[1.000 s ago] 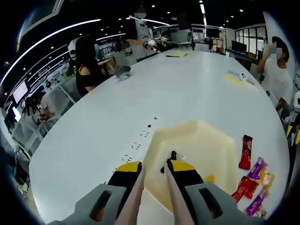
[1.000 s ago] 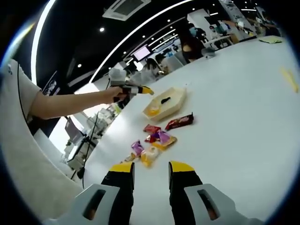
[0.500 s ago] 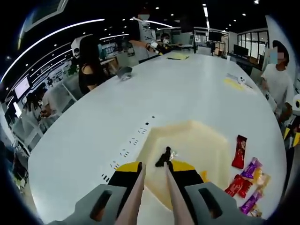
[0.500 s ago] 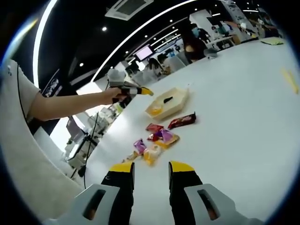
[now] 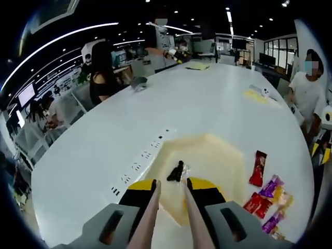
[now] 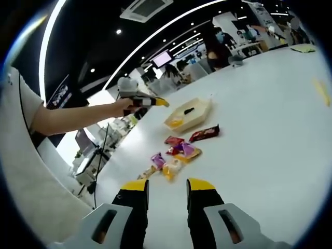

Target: Place the target food into the container with the food tongs after gripping and lifting it, then release it inside without dropping or visibly crushing the food.

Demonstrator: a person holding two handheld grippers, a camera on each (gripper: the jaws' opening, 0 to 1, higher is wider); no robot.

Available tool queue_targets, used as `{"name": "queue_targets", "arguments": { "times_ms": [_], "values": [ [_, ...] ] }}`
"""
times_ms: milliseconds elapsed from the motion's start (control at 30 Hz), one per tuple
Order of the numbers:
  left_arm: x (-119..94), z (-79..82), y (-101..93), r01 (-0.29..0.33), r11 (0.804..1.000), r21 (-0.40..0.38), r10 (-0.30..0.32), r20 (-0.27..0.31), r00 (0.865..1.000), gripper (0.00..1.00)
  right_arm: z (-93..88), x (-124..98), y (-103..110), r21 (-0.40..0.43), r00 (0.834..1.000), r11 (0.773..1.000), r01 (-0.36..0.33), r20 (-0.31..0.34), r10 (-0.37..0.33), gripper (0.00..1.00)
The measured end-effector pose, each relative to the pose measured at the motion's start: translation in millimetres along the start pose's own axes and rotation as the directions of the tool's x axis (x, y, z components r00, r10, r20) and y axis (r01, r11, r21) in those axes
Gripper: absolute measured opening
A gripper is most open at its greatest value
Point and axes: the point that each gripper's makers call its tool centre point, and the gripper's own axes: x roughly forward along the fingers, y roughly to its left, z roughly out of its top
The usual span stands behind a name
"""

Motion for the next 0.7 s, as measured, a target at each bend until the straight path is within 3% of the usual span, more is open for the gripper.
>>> {"name": "queue_targets", "arguments": {
  "times_ms": [700],
  "values": [
    [-32,7.0,-0.7,-0.028,1.000,-0.011,0.029,0.062,0.998,0.22,-10.3,-4,15,-0.007,1.000,1.000,-0.025,-0.003,0.025,0.28]
  ]
}}
